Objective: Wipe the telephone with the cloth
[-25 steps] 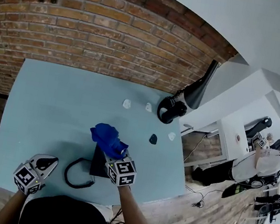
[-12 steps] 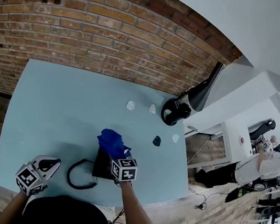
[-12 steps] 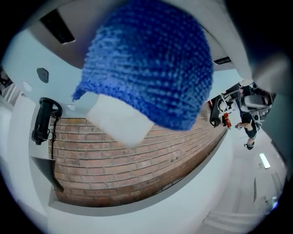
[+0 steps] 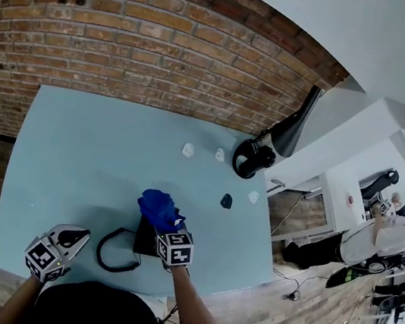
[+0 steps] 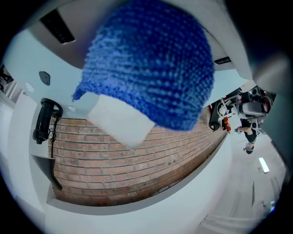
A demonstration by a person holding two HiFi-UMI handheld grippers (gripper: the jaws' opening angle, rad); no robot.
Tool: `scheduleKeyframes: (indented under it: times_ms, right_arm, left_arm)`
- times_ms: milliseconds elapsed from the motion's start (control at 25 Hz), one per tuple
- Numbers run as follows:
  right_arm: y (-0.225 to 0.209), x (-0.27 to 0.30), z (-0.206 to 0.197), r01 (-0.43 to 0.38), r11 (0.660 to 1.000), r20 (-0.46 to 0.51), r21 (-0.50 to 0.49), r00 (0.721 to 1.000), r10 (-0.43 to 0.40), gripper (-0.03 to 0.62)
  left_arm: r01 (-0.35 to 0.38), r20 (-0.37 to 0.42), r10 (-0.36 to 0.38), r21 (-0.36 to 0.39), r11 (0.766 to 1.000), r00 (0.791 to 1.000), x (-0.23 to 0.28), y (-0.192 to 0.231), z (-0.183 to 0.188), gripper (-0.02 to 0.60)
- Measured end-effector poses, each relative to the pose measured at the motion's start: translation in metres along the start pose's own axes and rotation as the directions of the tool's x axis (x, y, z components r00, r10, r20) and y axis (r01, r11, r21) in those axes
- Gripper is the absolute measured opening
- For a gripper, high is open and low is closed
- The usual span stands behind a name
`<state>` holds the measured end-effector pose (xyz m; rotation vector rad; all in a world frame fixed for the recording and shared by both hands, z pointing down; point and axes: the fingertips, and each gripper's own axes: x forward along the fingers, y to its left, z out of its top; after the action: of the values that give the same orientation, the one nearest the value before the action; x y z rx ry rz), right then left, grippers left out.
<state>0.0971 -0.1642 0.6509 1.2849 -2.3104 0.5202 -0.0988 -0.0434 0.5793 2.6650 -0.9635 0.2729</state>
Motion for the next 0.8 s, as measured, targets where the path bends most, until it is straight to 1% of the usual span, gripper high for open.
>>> scheduleKeyframes:
  times_ms: [440, 800]
  right_arm:
    - [0.009, -0.007, -0.015, -0.005, 1.000, -0.015, 0.015, 1.000, 0.005, 0.132]
    - [0.015, -0.011, -0.025, -0.011, 0.999, -0.013, 0.034, 1.000, 0.012, 0.132]
  left_arm:
    - [0.010, -0.009, -0.010, 0.001, 1.000, 1.000, -0.001, -0.005, -0.005, 0.021]
    - [0.016, 0.006, -0.016, -0.003, 1.000, 1.000, 0.003, -0.006, 0.000, 0.021]
